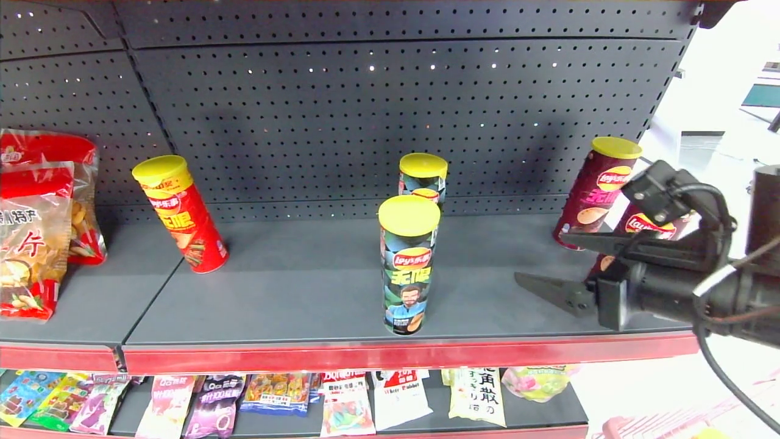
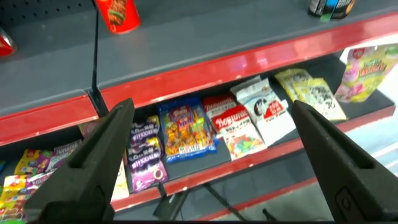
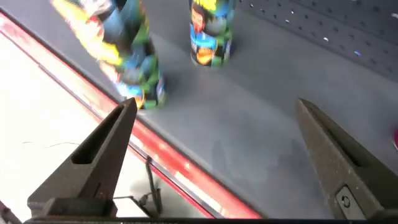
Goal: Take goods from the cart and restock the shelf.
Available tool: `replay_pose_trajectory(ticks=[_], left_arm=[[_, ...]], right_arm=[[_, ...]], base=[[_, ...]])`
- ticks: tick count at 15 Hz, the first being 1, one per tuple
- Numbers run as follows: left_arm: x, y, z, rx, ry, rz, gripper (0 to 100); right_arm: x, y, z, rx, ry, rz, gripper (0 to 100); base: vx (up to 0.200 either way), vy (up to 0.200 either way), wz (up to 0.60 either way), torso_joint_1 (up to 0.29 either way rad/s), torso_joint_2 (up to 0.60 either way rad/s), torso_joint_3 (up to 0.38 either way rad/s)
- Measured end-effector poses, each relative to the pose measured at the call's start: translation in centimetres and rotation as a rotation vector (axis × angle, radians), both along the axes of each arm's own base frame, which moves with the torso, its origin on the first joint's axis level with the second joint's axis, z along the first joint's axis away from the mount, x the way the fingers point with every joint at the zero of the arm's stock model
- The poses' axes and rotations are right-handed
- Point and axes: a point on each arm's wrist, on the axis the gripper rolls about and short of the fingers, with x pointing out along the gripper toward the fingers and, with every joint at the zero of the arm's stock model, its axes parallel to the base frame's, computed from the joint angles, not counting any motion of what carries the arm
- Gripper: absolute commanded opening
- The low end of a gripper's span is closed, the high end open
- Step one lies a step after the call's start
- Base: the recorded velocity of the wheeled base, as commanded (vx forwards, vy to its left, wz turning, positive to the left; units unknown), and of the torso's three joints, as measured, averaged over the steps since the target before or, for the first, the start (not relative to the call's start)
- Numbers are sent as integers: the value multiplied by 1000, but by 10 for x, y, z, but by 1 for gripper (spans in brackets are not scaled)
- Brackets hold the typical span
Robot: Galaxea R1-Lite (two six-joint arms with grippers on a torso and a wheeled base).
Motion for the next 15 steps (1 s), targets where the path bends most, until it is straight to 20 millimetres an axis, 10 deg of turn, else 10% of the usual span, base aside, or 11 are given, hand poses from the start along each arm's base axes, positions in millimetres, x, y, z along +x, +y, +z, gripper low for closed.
replay_pose_trajectory(ticks=[8,15], left_arm=[[19,-2,18,2,161,83,100],[133,-28,94,-38,416,67,100]], right_arm=[[-152,-94,-24,-107,12,-447,100],[-205,-106,-55,-51,-86,-705,100]], base=[[0,0,0,0,0,0],[0,0,0,0,0,0]])
